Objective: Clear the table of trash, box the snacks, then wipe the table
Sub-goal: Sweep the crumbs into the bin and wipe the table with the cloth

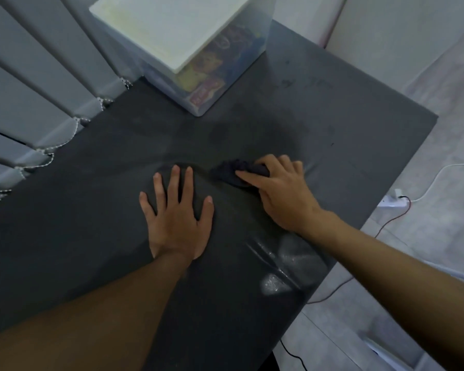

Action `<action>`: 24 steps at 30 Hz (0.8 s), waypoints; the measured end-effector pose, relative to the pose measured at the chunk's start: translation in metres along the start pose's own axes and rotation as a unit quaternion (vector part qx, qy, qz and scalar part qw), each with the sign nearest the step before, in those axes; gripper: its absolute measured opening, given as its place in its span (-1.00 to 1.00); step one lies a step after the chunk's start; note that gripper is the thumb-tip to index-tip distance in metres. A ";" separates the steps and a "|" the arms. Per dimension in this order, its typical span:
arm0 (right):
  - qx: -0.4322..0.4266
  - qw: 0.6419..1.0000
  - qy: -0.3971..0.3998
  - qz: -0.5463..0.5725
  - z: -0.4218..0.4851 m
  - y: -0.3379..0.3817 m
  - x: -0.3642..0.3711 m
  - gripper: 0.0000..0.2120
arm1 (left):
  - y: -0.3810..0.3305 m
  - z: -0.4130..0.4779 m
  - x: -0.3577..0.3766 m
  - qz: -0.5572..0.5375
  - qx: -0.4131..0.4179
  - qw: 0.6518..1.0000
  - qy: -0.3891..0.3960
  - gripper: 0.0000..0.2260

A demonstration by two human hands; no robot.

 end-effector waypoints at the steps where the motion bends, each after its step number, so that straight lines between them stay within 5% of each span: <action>1: -0.007 1.000 0.006 -0.014 -0.006 -0.009 -0.004 -0.58 | 0.000 0.000 0.000 -0.001 0.001 1.000 -0.001 -0.36; 4: 0.157 0.986 -0.032 -0.044 -0.019 -0.049 -0.016 -0.56 | 0.001 -0.001 -0.001 -0.012 0.003 1.000 -0.001 -0.37; 7: 0.353 0.932 -0.082 -0.020 -0.036 -0.061 -0.021 -0.55 | 0.000 -0.002 -0.002 -0.020 0.004 1.000 -0.003 -0.37; 9: 0.331 0.941 -0.075 -0.016 -0.047 -0.036 -0.020 -0.55 | 0.000 -0.003 -0.003 -0.022 0.006 1.000 -0.004 -0.37; 14: 0.074 0.996 -0.012 -0.038 -0.093 -0.003 -0.023 -0.61 | 0.000 -0.007 -0.005 -0.054 0.028 0.998 -0.019 -0.42; 17: 0.213 0.972 -0.045 -0.085 -0.110 -0.034 -0.034 -0.58 | -0.004 -0.016 -0.005 -0.075 0.090 0.992 -0.044 -0.51; 20: 0.418 0.902 -0.096 -0.047 -0.122 -0.037 -0.033 -0.56 | -0.003 -0.020 -0.006 -0.079 0.110 0.989 -0.055 -0.55; 22: 0.420 0.902 -0.097 -0.035 -0.125 -0.010 -0.030 -0.56 | -0.002 -0.021 -0.006 -0.073 0.108 0.990 -0.048 -0.54; 24: 0.295 0.953 -0.069 -0.027 -0.133 0.026 -0.027 -0.61 | 0.000 -0.022 -0.008 -0.074 0.111 0.991 -0.034 -0.51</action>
Point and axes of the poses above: each hand's wrist, its own z-axis towards the middle knuckle, its own x-axis out of the palm, y = z × x, the point moved 3 cm from there along z, towards the middle knuckle, and after that the axes turned 10 degrees about -x, right-handed, at the moved point
